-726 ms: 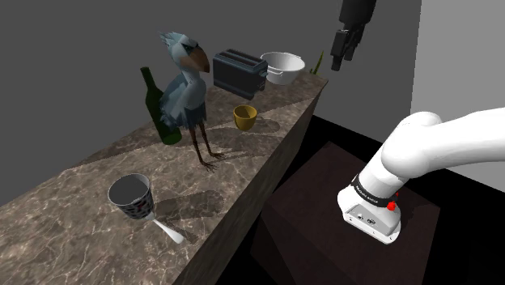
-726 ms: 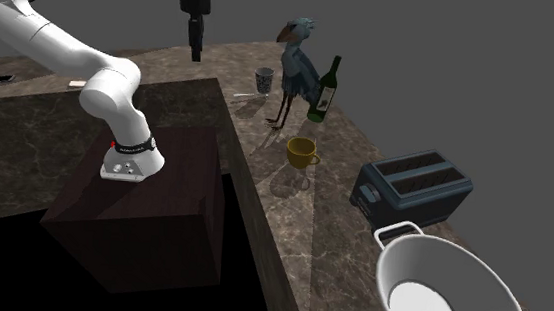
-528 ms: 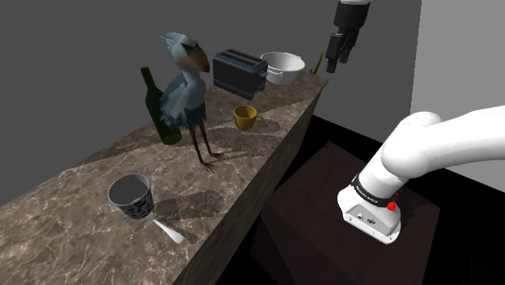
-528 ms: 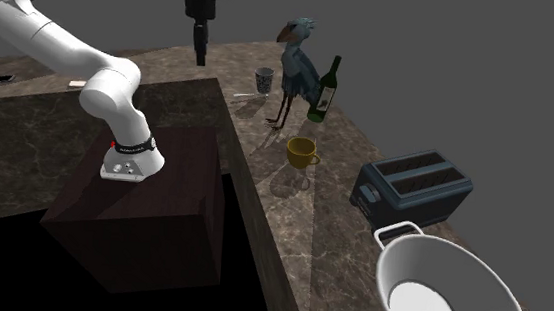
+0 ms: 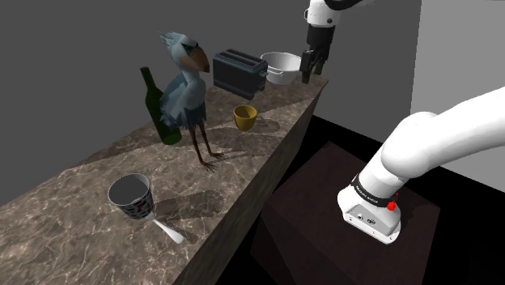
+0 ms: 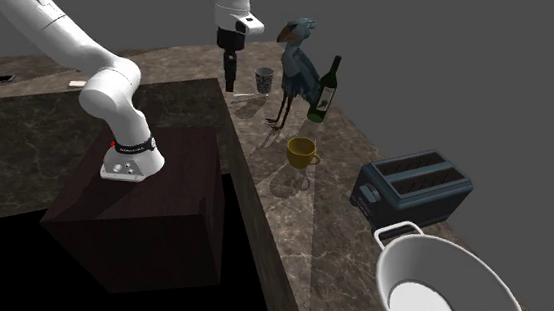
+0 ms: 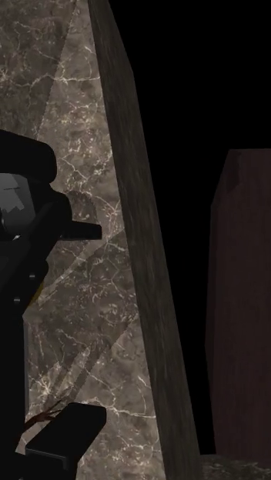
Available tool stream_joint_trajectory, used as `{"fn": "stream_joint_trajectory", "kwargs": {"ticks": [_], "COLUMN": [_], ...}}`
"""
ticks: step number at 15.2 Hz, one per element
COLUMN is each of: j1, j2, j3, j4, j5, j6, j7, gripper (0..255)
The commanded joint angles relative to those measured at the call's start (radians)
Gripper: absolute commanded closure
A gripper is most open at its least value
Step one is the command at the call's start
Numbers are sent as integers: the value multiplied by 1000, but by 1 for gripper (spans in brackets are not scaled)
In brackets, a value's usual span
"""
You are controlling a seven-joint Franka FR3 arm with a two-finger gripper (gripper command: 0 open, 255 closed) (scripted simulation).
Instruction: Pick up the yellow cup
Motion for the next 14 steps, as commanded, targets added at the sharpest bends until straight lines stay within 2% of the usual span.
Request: {"fn": "stream_joint_trajectory", "kwargs": {"ticks": [1, 7, 14], "j1": [0, 1, 0], "j2": [74, 291, 561], "j3": [-8, -30, -45], "j4": [12, 66, 191], "j5": [4, 24, 66], "j6": [61, 216, 350], "j7": [-6, -32, -71], "gripper": [0, 0, 0]}}
